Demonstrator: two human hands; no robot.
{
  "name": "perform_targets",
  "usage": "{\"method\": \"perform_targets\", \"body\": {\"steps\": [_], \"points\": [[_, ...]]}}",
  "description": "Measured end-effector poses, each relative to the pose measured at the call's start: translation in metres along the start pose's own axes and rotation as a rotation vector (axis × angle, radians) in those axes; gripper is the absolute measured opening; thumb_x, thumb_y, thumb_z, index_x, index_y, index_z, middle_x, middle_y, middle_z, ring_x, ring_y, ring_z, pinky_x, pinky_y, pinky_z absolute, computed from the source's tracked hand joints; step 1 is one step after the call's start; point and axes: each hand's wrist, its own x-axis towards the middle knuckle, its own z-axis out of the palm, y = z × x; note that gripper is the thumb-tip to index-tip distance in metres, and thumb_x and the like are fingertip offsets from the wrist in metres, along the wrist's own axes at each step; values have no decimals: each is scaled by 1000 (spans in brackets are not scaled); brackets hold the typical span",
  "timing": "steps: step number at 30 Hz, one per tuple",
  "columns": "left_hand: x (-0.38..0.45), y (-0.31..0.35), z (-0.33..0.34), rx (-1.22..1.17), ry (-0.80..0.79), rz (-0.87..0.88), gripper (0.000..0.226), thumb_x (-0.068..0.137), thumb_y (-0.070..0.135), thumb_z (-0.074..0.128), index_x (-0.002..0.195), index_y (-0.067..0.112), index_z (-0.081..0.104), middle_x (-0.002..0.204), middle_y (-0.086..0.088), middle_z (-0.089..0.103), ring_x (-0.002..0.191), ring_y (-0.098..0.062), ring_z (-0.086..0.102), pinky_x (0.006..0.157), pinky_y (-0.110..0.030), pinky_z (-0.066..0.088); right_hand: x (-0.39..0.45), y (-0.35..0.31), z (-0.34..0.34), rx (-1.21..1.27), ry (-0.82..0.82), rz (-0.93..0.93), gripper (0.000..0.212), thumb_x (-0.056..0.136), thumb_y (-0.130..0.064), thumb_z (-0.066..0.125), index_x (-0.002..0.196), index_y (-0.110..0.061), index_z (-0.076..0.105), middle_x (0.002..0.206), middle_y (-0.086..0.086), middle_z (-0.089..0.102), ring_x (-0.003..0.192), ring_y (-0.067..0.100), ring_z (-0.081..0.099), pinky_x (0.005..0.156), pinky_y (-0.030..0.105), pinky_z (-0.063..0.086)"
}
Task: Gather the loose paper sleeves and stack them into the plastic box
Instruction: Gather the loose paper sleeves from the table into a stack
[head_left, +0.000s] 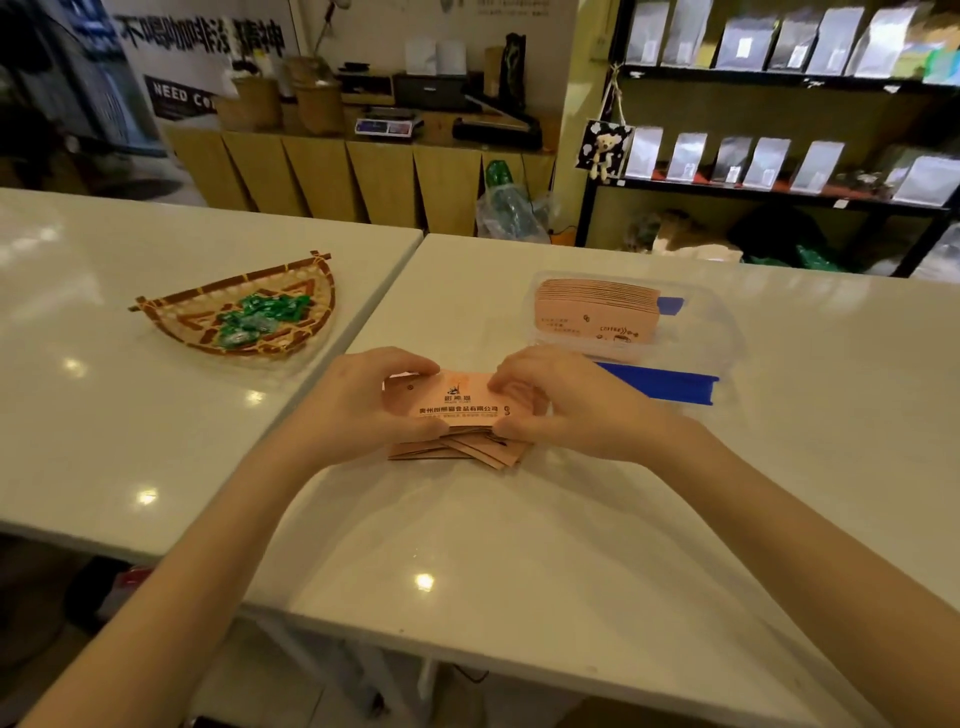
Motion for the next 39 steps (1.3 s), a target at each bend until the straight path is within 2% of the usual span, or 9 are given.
{"method": "perform_targets", "body": {"steps": [4, 8, 13, 16, 20, 23, 26, 34, 39], "points": [[-1, -2, 5, -20, -12, -5, 53, 69, 32, 74, 118, 22, 57, 127, 4, 57, 99, -3, 47, 70, -4, 35, -2, -1, 2, 24, -14, 32, 48, 82, -42, 57, 126, -24, 49, 132, -5, 51, 117, 11, 46, 96, 29, 41], [-3, -5, 3, -38, -29, -40, 58, 68, 40, 72, 121, 24, 56, 137, 8, 46, 119, -9, 42, 86, -19, 35, -8, 6, -2, 124, 26, 79, 48, 80, -43, 59, 124, -29, 49, 136, -8, 47, 122, 11, 42, 96, 25, 36], [-13, -17, -4, -37, 34, -214, 68, 66, 56, 60, 126, 25, 49, 142, 4, 39, 130, -17, 34, 106, -44, 34, -17, 24, -7, 419, 185, 321, 35, 78, -37, 63, 111, -25, 57, 96, -9, 63, 78, 7, 57, 67, 18, 46], [-20, -24, -4, -16, 33, -265, 66, 71, 60, 47, 121, 18, 55, 135, -3, 45, 124, -21, 40, 101, -42, 38, -20, 36, -11, 836, 92, 608, 31, 85, -36, 54, 102, -11, 62, 61, 5, 68, 44, 13, 50, 47, 24, 44], [-20, -23, -3, -173, 66, -398, 48, 87, 46, 43, 101, 7, 69, 111, -6, 56, 104, -23, 49, 88, -34, 37, -22, 45, -12, 1110, -146, 752, 53, 89, -46, 37, 105, -2, 63, 61, 13, 70, 35, 13, 49, 36, 20, 40], [-16, -21, -7, -273, 25, -560, 49, 83, 52, 45, 89, 11, 71, 115, -13, 59, 101, -26, 52, 93, -40, 41, -18, 44, -10, 1152, -263, 726, 58, 90, -48, 32, 108, 0, 60, 65, 13, 72, 35, 13, 53, 34, 19, 41], [-10, -16, -6, -239, -30, -598, 45, 82, 49, 50, 88, 9, 69, 102, -13, 60, 86, -25, 53, 79, -36, 41, -13, 38, -8, 1123, -318, 706, 57, 89, -49, 34, 107, -1, 60, 67, 12, 73, 37, 12, 54, 35, 19, 43], [-7, -3, 2, -218, -32, -628, 49, 78, 44, 61, 47, 6, 56, 29, 3, 39, 47, -17, 39, 48, -29, 25, -6, 33, -2, 1129, -301, 723, 44, 87, -42, 48, 105, -3, 59, 64, 10, 72, 34, 10, 48, 34, 17, 40], [-3, -6, 6, -248, -34, -639, 53, 75, 44, 63, 82, -8, 69, 62, -12, 51, 60, -21, 46, 53, -30, 28, -3, 31, 10, 1237, -297, 725, 37, 82, -34, 58, 104, -4, 63, 55, 7, 68, 29, 7, 39, 30, 16, 31]]}}
